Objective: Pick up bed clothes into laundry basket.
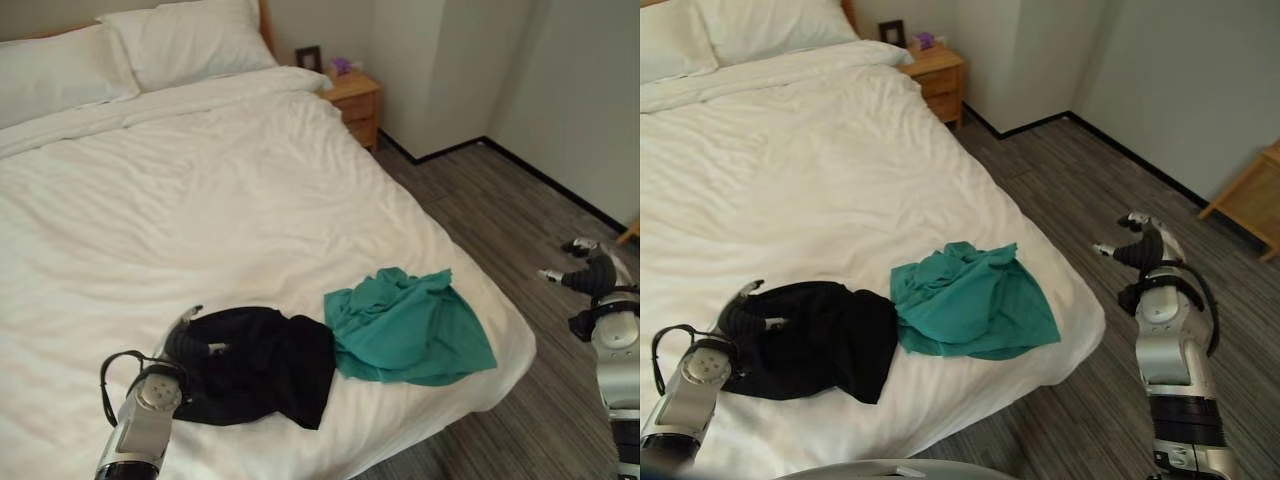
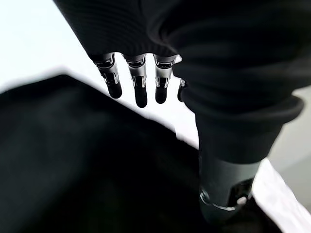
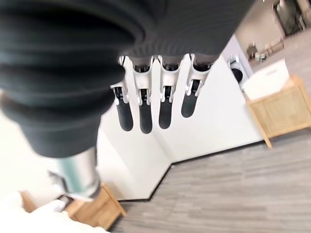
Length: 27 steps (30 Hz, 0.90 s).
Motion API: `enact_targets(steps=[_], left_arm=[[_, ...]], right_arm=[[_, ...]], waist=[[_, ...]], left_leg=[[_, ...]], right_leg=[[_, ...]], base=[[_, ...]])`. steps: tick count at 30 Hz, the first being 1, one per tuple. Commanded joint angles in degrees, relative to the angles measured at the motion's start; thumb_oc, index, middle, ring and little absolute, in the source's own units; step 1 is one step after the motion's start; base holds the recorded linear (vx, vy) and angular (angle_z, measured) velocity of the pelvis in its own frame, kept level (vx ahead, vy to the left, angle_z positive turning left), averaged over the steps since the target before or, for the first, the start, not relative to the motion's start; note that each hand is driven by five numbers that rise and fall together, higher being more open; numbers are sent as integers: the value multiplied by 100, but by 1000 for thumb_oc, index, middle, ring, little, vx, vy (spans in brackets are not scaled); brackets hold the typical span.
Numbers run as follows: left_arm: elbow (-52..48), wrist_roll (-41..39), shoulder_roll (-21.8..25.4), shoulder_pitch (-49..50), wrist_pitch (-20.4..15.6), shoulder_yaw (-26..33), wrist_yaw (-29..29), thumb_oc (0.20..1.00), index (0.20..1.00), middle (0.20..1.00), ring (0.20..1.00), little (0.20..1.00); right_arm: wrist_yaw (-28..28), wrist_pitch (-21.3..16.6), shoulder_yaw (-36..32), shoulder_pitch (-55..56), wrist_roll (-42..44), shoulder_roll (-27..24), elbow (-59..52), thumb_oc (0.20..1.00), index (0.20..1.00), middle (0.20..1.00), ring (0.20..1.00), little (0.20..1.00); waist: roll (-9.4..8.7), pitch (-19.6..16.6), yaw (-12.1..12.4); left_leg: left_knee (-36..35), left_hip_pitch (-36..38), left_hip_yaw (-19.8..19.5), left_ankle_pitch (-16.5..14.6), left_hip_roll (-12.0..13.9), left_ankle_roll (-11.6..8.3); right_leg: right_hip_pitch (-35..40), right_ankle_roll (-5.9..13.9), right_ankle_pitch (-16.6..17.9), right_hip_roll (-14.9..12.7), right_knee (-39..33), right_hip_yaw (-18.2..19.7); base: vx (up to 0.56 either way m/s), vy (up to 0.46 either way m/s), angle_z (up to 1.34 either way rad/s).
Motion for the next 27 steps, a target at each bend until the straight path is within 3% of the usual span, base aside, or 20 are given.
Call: enact_targets(steps=[1, 5, 6, 7, 8, 9, 10, 15, 18, 22, 27], left_arm=[[55, 142, -216, -191, -304, -61, 291, 1000, 1000, 1000, 1000, 1000], [-134, 220, -443, -141, -79, -99, 144, 1000, 1000, 1000, 1000, 1000], [-99, 247, -572, -191, 60, -157, -28, 724, 724, 724, 724, 724], [-5, 237, -628, -215, 129, -219, -158, 724, 724, 724, 724, 724], [2, 239, -632, -226, 129, -219, -160, 200, 200, 200, 200, 200], [-3, 276, -688, -206, 221, -334, -334, 200, 200, 200, 200, 200], [123, 262, -731, -226, 185, -427, -373, 200, 200, 200, 200, 200], [848, -257, -1077, -59, -144, -685, -607, 200, 200, 200, 200, 200], [1141, -537, -1160, 4, -301, -774, -750, 200, 200, 200, 200, 200], [1212, -672, -1092, 111, -381, -751, -790, 200, 200, 200, 200, 200], [1313, -790, -913, 295, -548, -640, -738, 200, 200, 200, 200, 200]], right_arm=[[178, -163, -250, -546, 258, -609, -436, 200, 200, 200, 200, 200], [242, -105, -331, -804, 282, -848, -454, 200, 200, 200, 200, 200], [248, -53, -385, -923, 347, -955, -462, 200, 200, 200, 200, 200], [285, -13, -403, -1001, 381, -967, -524, 200, 200, 200, 200, 200], [289, -6, -406, -1003, 381, -972, -530, 335, 335, 335, 335, 335], [324, -13, -403, -1077, 398, -959, -592, 711, 711, 711, 711, 711], [339, -36, -348, -1129, 423, -921, -634, 1000, 1000, 1000, 1000, 1000], [701, -92, 374, -1613, 367, -343, -778, 1000, 1000, 1000, 1000, 1000], [875, -243, 1200, -1645, -15, 405, -481, 1000, 1000, 1000, 1000, 1000], [779, -368, 1740, -1445, -385, 966, -62, 1000, 1000, 1000, 1000, 1000], [280, -491, 2555, -1213, -850, 1633, 1241, 1000, 1000, 1000, 1000, 1000]], waist=[[110, -447, 74], [80, -485, -9], [65, -499, -56], [62, -508, -84], [65, -505, -81], [68, -507, -101], [70, -507, -110], [89, -511, -138], [107, -476, -53], [105, -437, 19], [78, -322, 256]], left_leg=[[73, 429, 103, -348, 222, -229], [73, 410, 175, -369, 230, -209], [73, 406, 202, -380, 223, -201], [73, 405, 208, -381, 220, -193], [73, 404, 210, -382, 219, -192], [73, 407, 216, -388, 206, -181], [73, 410, 224, -395, 197, -171], [73, 431, 338, -417, 164, -131], [73, 428, 339, -412, 131, -106], [73, 428, 320, -410, 117, -93], [73, 362, 195, -356, 76, -94]], right_leg=[[-541, -29, 683, -116, -59, -94], [-638, -10, 732, -128, -59, -8], [-673, 2, 757, -133, -59, 33], [-679, 9, 764, -136, -59, 48], [-681, 10, 764, -137, -59, 50], [-692, 19, 777, -153, -59, 66], [-700, 30, 782, -166, -59, 76], [-746, 69, 831, -208, -59, 159], [-738, 95, 850, -236, -59, 130], [-715, 109, 846, -256, -59, 74], [-664, 149, 823, -289, -59, -103]], base=[[-9, 31, -22], [-15, 28, -11], [-9, 29, -7], [-9, 29, -6], [-9, 32, -7], [-6, 27, -7], [-4, 48, -7], [-6, 34, -10], [-13, 38, -9], [-7, 23, 0], [-7, 43, 12]])
